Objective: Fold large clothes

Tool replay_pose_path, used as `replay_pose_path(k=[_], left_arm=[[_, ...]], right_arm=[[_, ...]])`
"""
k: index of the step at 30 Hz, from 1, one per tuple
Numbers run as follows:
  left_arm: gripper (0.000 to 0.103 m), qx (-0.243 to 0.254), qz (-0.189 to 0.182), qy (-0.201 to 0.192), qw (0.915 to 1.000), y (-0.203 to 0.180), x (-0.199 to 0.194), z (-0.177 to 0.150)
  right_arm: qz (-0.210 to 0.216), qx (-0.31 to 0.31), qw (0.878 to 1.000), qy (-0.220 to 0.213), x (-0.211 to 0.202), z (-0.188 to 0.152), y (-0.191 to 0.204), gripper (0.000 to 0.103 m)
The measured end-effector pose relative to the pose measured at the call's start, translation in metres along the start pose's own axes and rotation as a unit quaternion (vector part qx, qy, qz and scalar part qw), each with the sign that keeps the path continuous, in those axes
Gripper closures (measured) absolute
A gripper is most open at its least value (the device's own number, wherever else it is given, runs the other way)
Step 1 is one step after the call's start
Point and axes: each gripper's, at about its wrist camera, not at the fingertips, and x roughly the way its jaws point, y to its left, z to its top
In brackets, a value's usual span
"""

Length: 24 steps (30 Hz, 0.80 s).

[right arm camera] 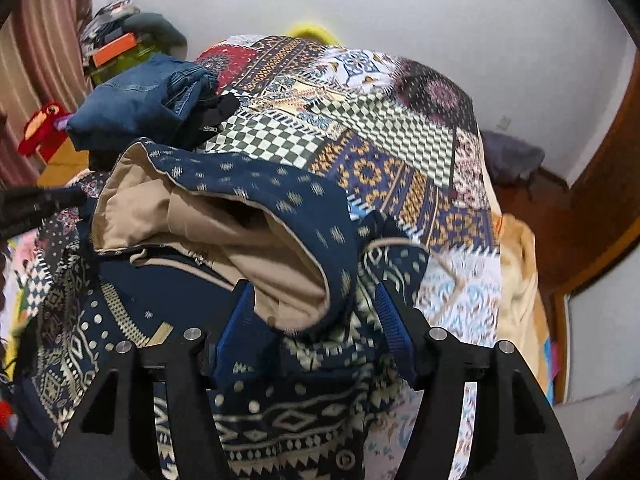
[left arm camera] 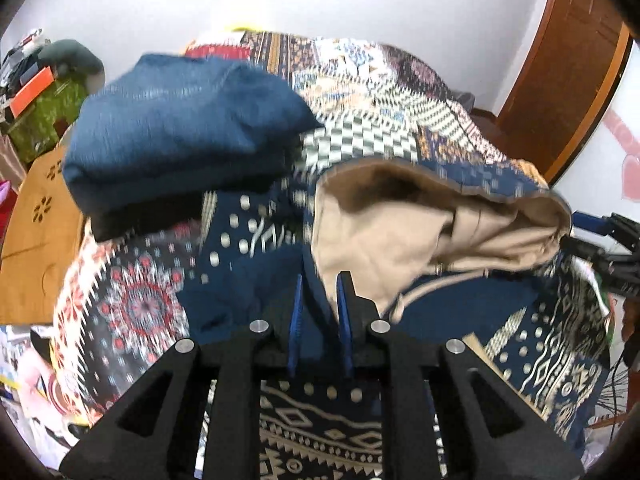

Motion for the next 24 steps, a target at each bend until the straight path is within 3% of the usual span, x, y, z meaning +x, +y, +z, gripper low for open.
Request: replay_pose_path(k=[1,5,11,17,20,22,23,24], left_arm=[[0.085,0.002,0.004,-0.004,1.0000,-0.001,0.001,0.007],[0.063,0.017,0.011,-0.014,0.9997,-0.003,0.014,0.029],[0.063,0.054,0.012,0.011,0.9984,-0.007,0.059,0.046],[0.063,0.061,0.011,0.010,0.9980,-0.010,0.083,0.058],[0.070,0.066,-0.006,-0.001,0.9978,-0.014,0.079,0.062],[0.082,0.072,-0.007,-0.008,0.9974,-0.017,0.077,0.064],[0.093,0.074,-0.008,-0.010,0.9972,-0.019,0.076,0.066],[0.097,0.074,-0.010,-0.011,0.9972,-0.019,0.076,0.067]], right_arm=[[-0.001,-0.003,1.000,-0.001,0.002,0.003,0.001,0.044],[0.008,-0.007,1.000,0.001,0.014,0.016,0.005,0.044],[0.013,0.010,0.999,0.030,0.044,0.027,-0.001,0.043],[0.022,0.027,0.999,0.009,0.049,0.032,-0.006,0.043],[0.035,0.039,0.999,-0.003,0.050,0.036,-0.008,0.043],[0.049,0.054,0.997,-0.009,0.050,0.038,-0.010,0.043],[0.056,0.062,0.996,-0.015,0.048,0.038,-0.012,0.047],[0.062,0.067,0.996,-0.019,0.046,0.039,-0.012,0.051]])
